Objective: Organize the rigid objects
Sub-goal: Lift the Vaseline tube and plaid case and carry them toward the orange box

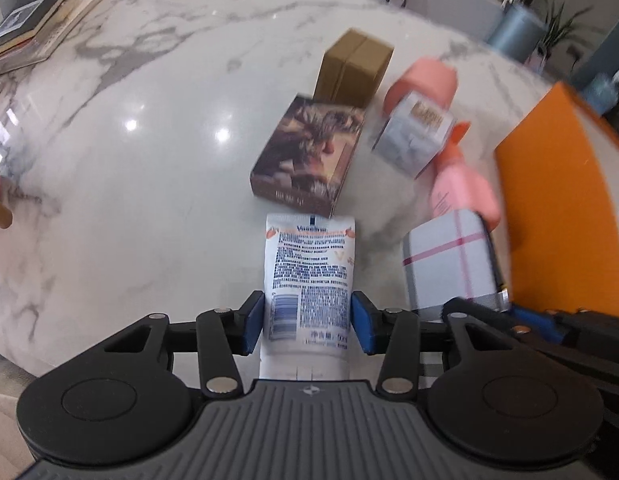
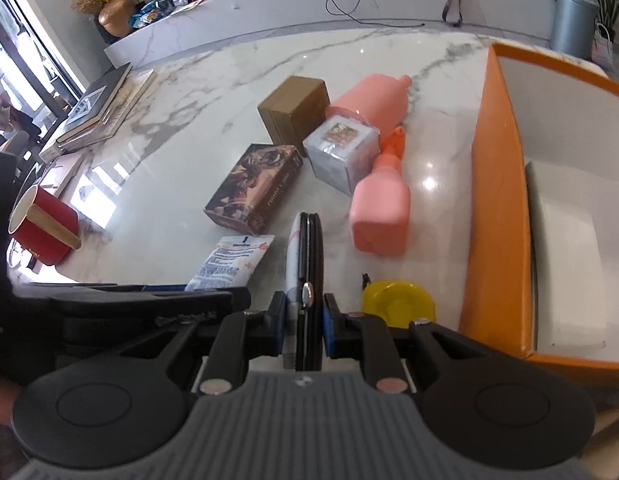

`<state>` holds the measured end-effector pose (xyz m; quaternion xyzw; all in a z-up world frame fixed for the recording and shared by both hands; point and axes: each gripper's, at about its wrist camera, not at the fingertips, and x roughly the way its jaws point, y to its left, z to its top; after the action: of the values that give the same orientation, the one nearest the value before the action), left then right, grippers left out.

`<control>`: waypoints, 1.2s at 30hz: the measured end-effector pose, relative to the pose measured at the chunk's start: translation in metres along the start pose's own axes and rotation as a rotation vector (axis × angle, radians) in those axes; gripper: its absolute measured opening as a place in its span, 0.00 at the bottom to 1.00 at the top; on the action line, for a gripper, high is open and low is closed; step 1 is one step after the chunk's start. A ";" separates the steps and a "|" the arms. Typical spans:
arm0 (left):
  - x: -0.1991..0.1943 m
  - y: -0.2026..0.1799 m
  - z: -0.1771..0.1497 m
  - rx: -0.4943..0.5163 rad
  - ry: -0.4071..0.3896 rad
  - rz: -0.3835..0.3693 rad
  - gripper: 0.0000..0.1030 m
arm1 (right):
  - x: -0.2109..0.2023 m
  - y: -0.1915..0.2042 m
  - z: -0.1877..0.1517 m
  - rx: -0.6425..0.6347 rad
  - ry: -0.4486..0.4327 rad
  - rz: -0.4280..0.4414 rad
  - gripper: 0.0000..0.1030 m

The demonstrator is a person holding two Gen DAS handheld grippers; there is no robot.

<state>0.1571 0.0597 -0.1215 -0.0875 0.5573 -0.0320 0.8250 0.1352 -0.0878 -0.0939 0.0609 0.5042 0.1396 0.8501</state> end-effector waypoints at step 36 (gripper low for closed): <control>-0.131 -0.053 0.020 0.032 -0.310 -0.184 0.50 | -0.122 -0.032 0.027 0.022 -0.342 0.005 0.16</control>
<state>0.1288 0.0299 0.0155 -0.1288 0.4126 -0.1026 0.8959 0.1089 -0.1535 0.0144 0.0944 0.3534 0.1238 0.9224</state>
